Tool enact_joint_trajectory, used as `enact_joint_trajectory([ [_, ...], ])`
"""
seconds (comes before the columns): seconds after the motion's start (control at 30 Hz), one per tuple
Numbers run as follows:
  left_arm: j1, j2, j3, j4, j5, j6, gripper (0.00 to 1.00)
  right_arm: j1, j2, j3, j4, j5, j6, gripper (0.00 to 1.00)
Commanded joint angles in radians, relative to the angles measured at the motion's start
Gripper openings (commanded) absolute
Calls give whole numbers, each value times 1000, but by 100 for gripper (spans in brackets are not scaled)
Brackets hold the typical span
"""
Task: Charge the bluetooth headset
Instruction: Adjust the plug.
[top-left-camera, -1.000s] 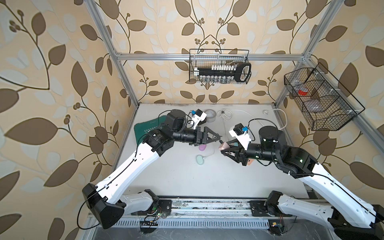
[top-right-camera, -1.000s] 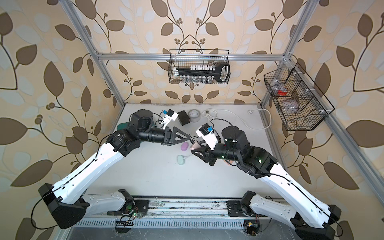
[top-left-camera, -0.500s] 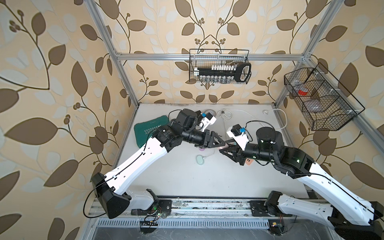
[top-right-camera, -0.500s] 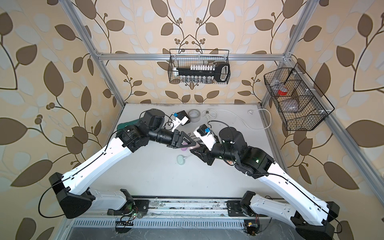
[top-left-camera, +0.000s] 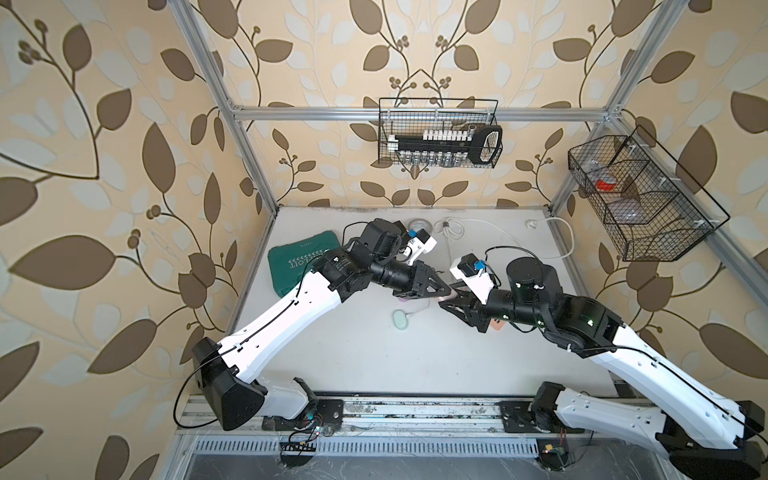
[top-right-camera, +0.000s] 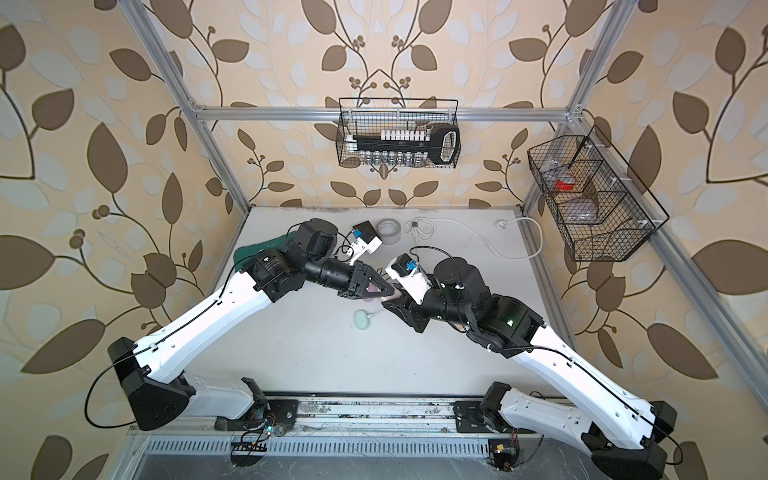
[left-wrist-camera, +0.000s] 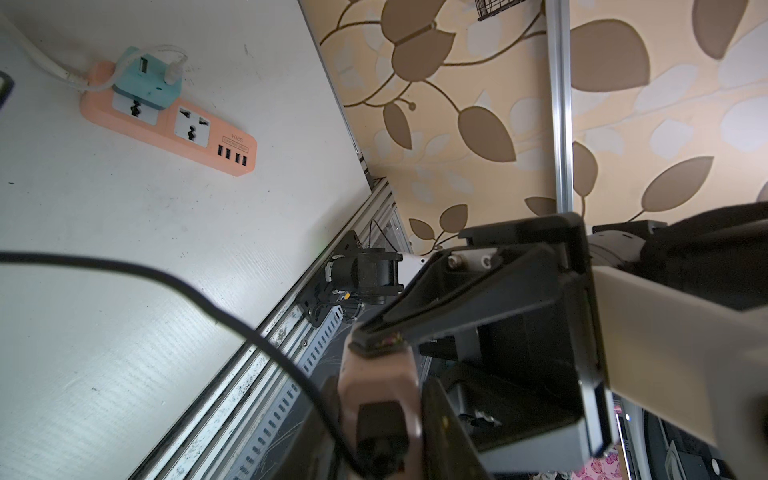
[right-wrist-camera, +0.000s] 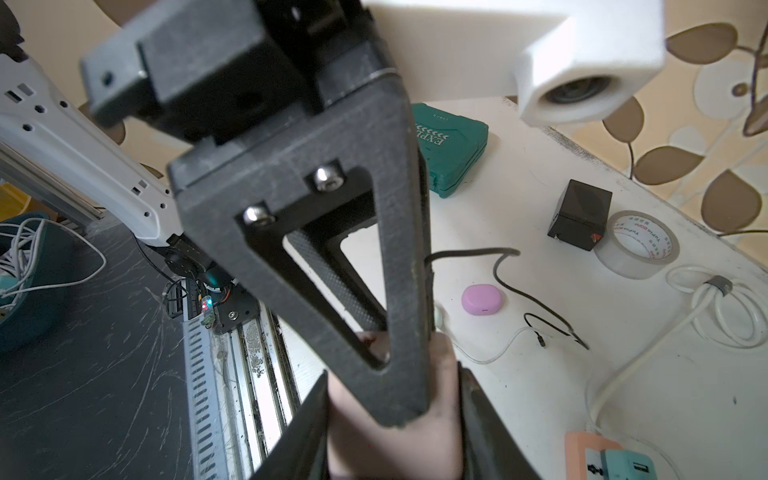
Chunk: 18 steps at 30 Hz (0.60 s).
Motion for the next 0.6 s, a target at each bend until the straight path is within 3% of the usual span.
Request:
enact_joint_trajectory([
  [0.0, -15, -11, 26, 23, 48, 56, 14, 2, -11, -7, 51, -7, 15, 35],
  [0.1, -15, -12, 27, 10, 38, 57, 52, 3, -21, -20, 58, -4, 12, 34],
  [0.17, -15, -14, 26, 6, 38, 64, 64, 3, -27, -26, 63, 5, 9, 34],
  [0.23, -15, -14, 24, -1, 37, 67, 64, 3, -36, -32, 72, 8, 9, 34],
  [0.57, -15, -8, 4, 27, 71, 59, 34, 5, -35, -40, 92, -29, 3, 34],
])
